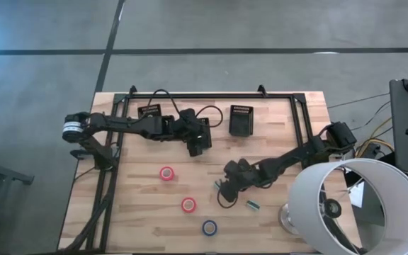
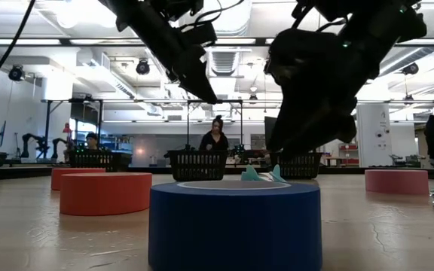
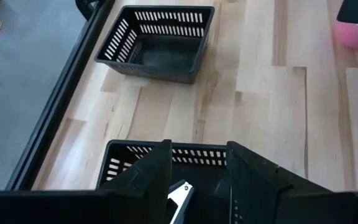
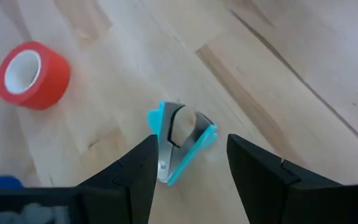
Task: Pick and place Stapler, Stapler remover, tape
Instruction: Put the top blue staple remover into the middle black bin
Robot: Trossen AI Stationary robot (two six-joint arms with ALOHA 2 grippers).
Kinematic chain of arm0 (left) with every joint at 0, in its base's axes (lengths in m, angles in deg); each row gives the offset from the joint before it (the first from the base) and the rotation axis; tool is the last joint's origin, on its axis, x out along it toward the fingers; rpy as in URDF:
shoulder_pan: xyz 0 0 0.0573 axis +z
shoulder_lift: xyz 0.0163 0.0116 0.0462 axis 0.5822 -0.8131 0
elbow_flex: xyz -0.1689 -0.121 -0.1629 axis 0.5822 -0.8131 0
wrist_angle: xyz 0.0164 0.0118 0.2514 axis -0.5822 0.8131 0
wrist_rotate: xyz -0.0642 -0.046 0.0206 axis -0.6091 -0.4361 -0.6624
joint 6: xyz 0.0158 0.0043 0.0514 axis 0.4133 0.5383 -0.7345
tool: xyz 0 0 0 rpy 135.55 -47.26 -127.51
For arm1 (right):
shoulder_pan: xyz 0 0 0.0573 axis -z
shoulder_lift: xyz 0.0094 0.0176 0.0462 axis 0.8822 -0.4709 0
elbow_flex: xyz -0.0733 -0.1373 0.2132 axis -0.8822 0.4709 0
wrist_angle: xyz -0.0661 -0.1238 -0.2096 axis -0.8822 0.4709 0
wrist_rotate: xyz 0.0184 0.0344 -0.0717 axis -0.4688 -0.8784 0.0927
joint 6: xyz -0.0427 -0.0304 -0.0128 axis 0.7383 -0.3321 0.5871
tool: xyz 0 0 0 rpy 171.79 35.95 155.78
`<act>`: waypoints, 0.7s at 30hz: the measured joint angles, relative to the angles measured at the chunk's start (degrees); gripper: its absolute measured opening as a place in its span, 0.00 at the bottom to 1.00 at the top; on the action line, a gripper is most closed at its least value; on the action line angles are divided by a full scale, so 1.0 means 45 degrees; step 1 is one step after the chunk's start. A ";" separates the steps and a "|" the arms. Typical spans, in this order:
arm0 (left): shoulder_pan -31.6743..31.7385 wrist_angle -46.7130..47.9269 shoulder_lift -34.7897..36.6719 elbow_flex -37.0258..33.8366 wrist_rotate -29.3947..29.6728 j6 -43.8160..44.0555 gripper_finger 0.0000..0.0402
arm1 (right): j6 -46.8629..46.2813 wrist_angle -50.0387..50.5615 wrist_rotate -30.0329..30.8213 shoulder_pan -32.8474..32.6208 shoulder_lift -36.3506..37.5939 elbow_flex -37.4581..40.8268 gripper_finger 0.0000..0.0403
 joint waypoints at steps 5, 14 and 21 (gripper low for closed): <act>0.0005 0.0055 0.0015 -0.0001 0.0005 0.0000 0.39 | -0.0640 0.0086 0.0327 0.0042 -0.0292 -0.0061 0.46; 0.0005 0.0077 0.0015 -0.0006 0.0005 -0.0001 0.39 | -0.1351 -0.0307 0.0332 0.0028 -0.1437 -0.0236 0.46; 0.0005 0.0170 0.0015 -0.0011 0.0015 0.0010 0.39 | -0.1014 -0.0202 0.0389 0.0057 -0.1975 -0.0832 0.45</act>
